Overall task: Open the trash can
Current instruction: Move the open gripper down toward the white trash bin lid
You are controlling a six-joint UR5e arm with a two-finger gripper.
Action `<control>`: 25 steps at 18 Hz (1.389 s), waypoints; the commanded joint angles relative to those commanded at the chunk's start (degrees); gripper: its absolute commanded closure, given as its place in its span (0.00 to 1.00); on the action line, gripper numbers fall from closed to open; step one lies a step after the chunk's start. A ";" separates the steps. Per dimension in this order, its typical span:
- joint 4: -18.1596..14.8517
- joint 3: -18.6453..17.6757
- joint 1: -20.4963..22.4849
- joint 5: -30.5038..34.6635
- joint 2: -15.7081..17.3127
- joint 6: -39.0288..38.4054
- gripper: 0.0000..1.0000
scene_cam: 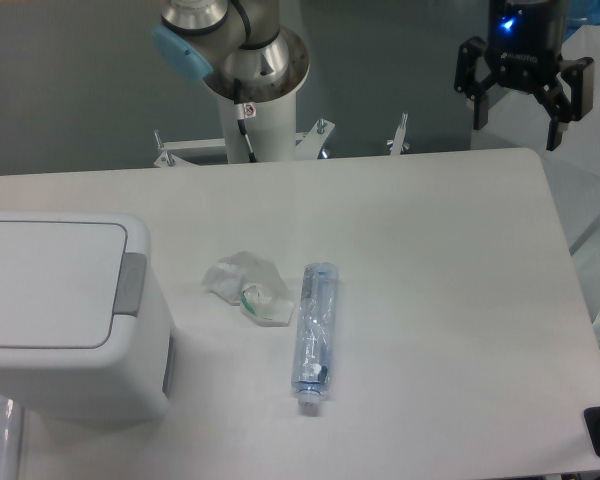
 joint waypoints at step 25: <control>12.30 0.62 -29.43 -0.62 -6.68 -75.36 0.00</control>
